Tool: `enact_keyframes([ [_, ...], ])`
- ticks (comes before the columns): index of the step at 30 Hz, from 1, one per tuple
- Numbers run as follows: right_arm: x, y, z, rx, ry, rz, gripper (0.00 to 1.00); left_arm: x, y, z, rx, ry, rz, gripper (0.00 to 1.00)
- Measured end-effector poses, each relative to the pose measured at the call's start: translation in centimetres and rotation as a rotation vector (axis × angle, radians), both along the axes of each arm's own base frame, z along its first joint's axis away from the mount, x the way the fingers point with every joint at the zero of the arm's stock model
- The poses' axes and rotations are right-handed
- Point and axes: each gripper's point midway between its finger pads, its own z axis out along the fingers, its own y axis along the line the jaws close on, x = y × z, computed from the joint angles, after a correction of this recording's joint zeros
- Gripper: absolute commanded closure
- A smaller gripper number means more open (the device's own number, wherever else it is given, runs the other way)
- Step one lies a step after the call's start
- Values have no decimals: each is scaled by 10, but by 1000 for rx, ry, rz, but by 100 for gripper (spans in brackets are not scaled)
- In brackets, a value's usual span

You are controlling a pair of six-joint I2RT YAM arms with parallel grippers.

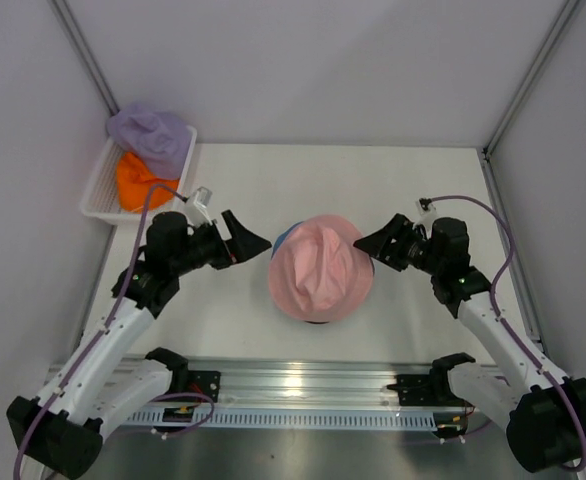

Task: Stack the hats

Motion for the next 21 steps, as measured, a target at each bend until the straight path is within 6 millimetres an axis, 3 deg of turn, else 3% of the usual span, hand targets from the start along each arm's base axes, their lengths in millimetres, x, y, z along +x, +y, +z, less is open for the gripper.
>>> enact_keyframes([
  [2,2,3,4,22,-12,8,38,1,-5,-34,1,82,-17,3],
  [4,3,5,7,42,-27,13,48,1,-8,-54,-18,125,-28,4],
  [5,3,6,8,51,-30,13,58,1,-10,-61,-32,141,-32,7],
  [12,2,2,2,86,-3,-11,98,-3,-24,-87,-165,202,-76,12],
  [15,2,-1,2,89,-10,-24,100,-1,-28,-90,-184,199,-89,12],
  [21,4,-4,1,88,-10,-34,100,4,-35,-98,-217,206,-119,41],
])
